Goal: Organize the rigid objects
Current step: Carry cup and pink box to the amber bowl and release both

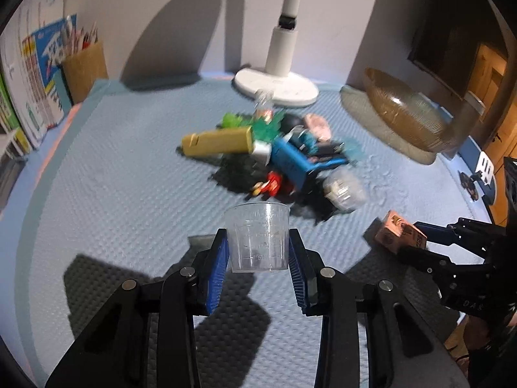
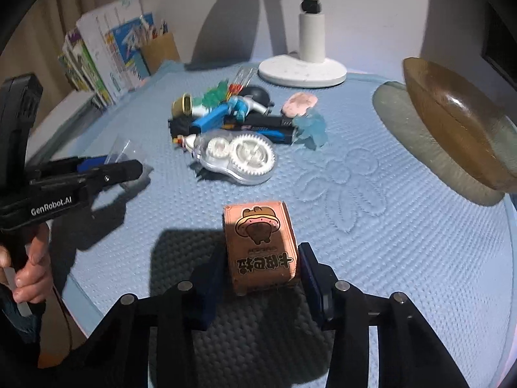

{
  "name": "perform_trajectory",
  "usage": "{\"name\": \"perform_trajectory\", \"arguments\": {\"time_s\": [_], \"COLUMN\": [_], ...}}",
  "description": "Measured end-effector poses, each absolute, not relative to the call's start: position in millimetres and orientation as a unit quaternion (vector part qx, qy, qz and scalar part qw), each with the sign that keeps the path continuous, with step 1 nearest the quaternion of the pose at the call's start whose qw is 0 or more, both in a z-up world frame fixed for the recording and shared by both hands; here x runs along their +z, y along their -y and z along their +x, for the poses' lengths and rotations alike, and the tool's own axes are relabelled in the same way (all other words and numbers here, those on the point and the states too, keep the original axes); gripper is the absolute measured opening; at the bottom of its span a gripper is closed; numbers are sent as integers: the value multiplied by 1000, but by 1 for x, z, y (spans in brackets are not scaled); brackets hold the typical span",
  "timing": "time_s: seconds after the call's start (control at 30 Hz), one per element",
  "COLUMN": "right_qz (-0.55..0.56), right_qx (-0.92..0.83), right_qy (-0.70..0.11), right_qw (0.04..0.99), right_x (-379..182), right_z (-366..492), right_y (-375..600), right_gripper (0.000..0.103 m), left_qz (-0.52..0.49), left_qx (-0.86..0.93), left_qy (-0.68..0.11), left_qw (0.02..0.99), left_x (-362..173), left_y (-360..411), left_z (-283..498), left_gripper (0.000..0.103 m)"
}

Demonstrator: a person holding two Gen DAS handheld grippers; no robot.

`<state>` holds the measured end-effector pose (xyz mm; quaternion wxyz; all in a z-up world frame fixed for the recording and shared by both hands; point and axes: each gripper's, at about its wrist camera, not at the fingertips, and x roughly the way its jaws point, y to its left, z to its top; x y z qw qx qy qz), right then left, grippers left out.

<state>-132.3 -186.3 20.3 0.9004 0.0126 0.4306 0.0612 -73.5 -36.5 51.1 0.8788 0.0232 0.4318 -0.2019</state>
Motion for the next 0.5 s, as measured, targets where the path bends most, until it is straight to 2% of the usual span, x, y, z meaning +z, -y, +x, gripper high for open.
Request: {"name": "perform_trajectory", "arguments": {"time_s": [0.2, 0.5], "right_qz": [35, 84], "right_qx": [0, -125], "right_qy": [-376, -285], "right_qw": [926, 947], "right_x": [62, 131], "right_z": [-145, -143], "right_y": [228, 323], "right_gripper": [40, 40], "left_qz": [34, 62], "left_qx": [-242, -326], "left_qy": [-380, -325], "left_qw": [892, 885], "left_x": [103, 165], "left_y": [72, 196], "left_z": [-75, -47], "left_gripper": [32, 32]}}
